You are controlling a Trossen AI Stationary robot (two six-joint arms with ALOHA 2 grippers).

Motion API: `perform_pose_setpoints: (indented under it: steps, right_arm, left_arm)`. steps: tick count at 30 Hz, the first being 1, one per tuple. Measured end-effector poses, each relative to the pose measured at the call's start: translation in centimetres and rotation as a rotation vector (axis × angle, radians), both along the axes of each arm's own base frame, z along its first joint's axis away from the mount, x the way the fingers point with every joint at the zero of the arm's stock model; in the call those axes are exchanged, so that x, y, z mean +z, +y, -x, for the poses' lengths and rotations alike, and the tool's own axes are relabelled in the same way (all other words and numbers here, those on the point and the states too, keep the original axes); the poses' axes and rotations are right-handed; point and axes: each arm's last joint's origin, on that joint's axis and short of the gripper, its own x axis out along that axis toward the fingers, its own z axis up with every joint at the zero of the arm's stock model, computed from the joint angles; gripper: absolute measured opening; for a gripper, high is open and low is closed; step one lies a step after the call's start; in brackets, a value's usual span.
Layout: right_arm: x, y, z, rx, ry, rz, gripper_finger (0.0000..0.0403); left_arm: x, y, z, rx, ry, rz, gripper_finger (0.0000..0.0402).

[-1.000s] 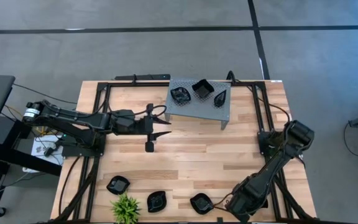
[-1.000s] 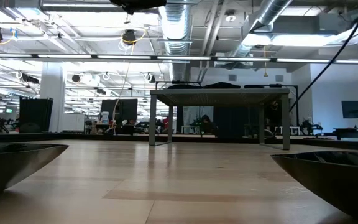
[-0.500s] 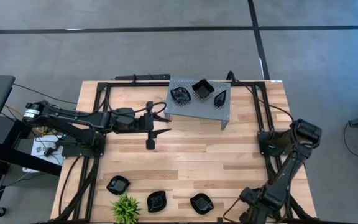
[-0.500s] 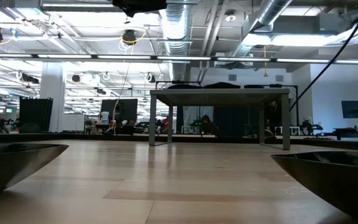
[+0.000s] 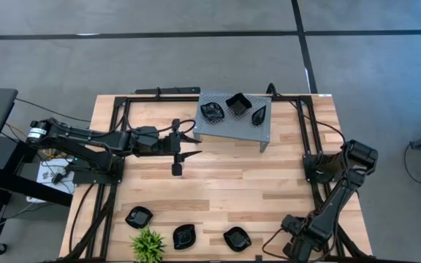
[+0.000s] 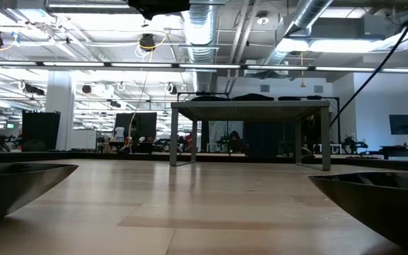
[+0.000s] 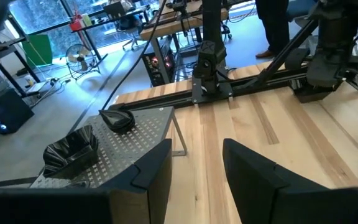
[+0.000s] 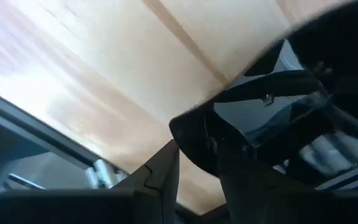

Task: Pick & Place Mini shaped plates
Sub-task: Stack the distorted square plate on the other distorted square plates on the shelf

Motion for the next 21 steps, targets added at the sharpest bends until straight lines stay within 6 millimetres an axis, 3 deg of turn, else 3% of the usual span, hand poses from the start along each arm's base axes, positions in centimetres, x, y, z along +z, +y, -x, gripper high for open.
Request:
perform_pose_setpoints:
  steps: [6, 13, 17, 21]
  right_arm:
    - [0.0, -0.2, 0.1, 0.06, -0.001, 0.008, 0.0088]
    - [0.0, -0.3, -0.3, 0.14, -0.018, -0.018, 0.0009]
    - [0.5, -0.4, -1.2, 0.186, -0.043, -0.043, 0.0011]
    - [2.3, -0.8, -2.9, 0.293, -0.065, -0.047, 0.0003]
  left_arm:
    - [0.0, 0.0, 0.0, 0.0, 0.0, 0.0, 0.0145]
    - [0.0, 0.0, 0.0, 0.0, -0.001, 0.0, 0.0145]
    - [0.0, 0.0, 0.0, 0.0, -0.004, 0.0, 0.0145]
    - [0.1, 0.0, 0.0, 0.0, -0.007, 0.0, 0.0145]
